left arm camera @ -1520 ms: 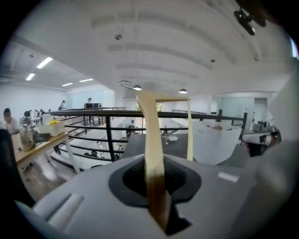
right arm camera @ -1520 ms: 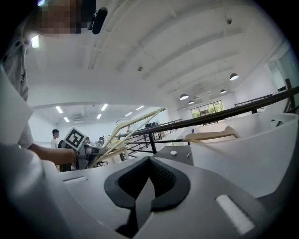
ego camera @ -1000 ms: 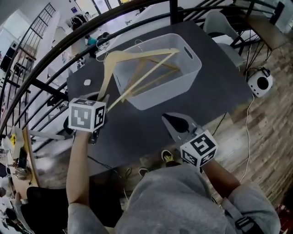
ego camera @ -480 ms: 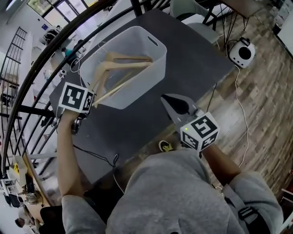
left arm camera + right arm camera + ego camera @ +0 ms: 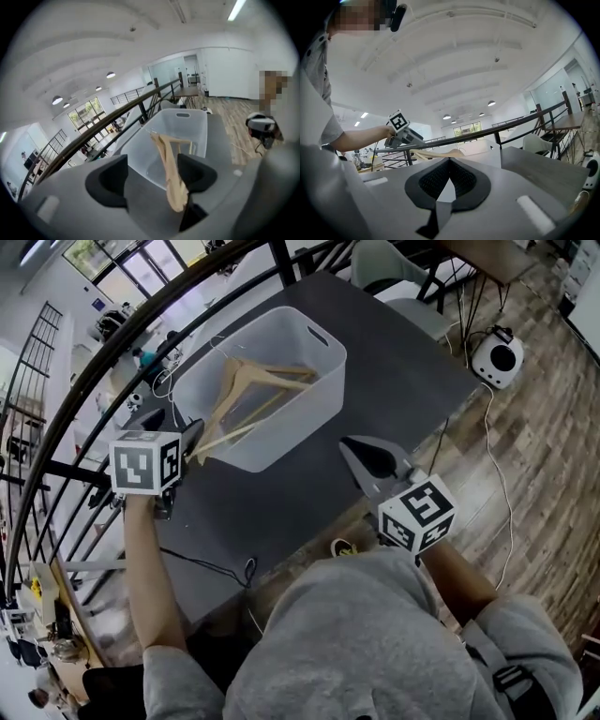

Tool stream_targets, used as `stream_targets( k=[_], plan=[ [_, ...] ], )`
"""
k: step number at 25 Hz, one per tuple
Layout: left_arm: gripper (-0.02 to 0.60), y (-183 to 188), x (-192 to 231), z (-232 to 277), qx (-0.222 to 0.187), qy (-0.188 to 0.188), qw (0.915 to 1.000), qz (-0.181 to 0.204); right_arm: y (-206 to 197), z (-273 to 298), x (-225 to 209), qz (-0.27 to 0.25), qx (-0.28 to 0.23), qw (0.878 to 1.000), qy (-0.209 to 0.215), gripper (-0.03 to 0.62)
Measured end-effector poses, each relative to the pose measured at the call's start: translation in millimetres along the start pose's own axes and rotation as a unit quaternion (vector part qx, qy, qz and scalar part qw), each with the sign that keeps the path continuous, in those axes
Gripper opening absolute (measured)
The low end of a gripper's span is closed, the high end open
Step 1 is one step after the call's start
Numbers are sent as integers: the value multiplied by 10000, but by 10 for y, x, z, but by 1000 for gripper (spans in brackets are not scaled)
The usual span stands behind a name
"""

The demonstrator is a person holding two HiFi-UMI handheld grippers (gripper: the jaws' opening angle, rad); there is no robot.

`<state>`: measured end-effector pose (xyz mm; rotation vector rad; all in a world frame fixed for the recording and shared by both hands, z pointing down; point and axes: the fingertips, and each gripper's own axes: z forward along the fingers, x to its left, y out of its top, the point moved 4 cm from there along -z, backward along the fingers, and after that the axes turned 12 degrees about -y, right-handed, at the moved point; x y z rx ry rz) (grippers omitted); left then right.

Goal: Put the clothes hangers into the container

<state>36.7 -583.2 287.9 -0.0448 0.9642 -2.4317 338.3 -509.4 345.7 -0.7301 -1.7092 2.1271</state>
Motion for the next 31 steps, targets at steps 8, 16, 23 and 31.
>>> stream_targets(
  k=[8, 16, 23, 31],
  plan=[
    [11, -223, -395, -955, -3115, 614, 9416, -1126, 134, -51, -152, -307, -111, 9981, -524, -2],
    [11, -906, -1254, -719, -2801, 75, 9357, -2142, 96, -134, -230, -205, -40, 9975, -677, -2],
    [11, -1019, -1351, -727, -2733, 14, 9373, -2162, 36, -184, -74, -263, -9, 9981, -557, -2],
    [11, -1068, -1447, -771, -2651, -89, 9401, -2141, 62, -247, -54, -274, -13, 9980, -566, -2]
  ],
)
